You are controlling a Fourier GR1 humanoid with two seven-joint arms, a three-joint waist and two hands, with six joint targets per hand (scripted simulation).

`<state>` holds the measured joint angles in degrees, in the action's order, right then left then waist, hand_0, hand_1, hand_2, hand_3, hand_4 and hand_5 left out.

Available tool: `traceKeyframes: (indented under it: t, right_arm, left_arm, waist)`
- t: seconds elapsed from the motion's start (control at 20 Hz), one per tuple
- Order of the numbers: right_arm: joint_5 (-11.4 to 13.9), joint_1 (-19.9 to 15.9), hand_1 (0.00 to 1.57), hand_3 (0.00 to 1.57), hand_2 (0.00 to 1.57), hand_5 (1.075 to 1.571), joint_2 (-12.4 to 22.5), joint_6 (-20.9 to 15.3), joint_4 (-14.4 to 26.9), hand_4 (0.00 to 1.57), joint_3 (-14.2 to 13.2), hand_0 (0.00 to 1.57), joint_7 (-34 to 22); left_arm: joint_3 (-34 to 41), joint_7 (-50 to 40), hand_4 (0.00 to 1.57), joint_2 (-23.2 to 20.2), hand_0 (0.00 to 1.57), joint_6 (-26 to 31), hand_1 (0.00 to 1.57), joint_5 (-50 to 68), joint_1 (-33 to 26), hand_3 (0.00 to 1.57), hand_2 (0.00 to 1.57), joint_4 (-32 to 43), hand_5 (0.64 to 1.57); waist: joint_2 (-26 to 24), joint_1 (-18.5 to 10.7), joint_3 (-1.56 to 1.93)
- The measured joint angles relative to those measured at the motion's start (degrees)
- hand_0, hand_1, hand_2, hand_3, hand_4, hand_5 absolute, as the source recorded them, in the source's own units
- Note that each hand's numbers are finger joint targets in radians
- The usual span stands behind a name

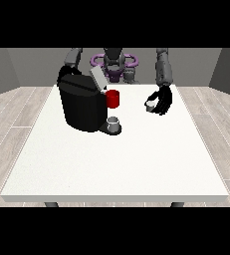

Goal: Insert the coffee pod into the coffee machine and close the lid

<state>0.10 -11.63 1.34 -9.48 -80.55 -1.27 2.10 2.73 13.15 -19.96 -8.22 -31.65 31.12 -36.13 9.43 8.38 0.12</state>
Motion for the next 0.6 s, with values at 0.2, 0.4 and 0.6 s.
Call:
traceKeyframes:
  t: [0.2, 0.4, 0.6]
  right_arm:
    - [-0.75, -0.68, 0.00, 0.00, 0.00, 1.571, -0.13, 0.13, 0.74, 0.43, -0.27, 0.00, 1.08]
    - [-0.82, -0.23, 0.00, 0.00, 0.00, 1.571, 0.10, 0.30, 1.87, 0.42, -0.64, 0.00, 1.62]
    - [-1.53, -0.46, 0.00, 0.00, 0.00, 1.571, 0.07, 0.20, 1.93, 0.44, -1.30, 0.00, 1.36]
  left_arm:
    - [-0.90, 0.71, 0.32, -0.15, 0.97, -2.11, 0.97, -2.60, 1.36, 0.79, 1.05, 1.15, 1.571]
    - [-1.64, 0.88, 0.47, -0.77, 1.23, -1.31, 1.23, -4.35, 2.35, 1.31, 1.36, 2.23, 1.571]
    - [-1.42, 2.90, 0.61, -0.67, 1.47, -0.98, 1.47, -4.80, 3.23, 1.41, 1.47, 3.02, 1.571]
  waist:
    - [1.05, 0.14, 0.05]
    - [0.62, -0.12, 0.02]
    - [0.20, -0.09, -0.06]
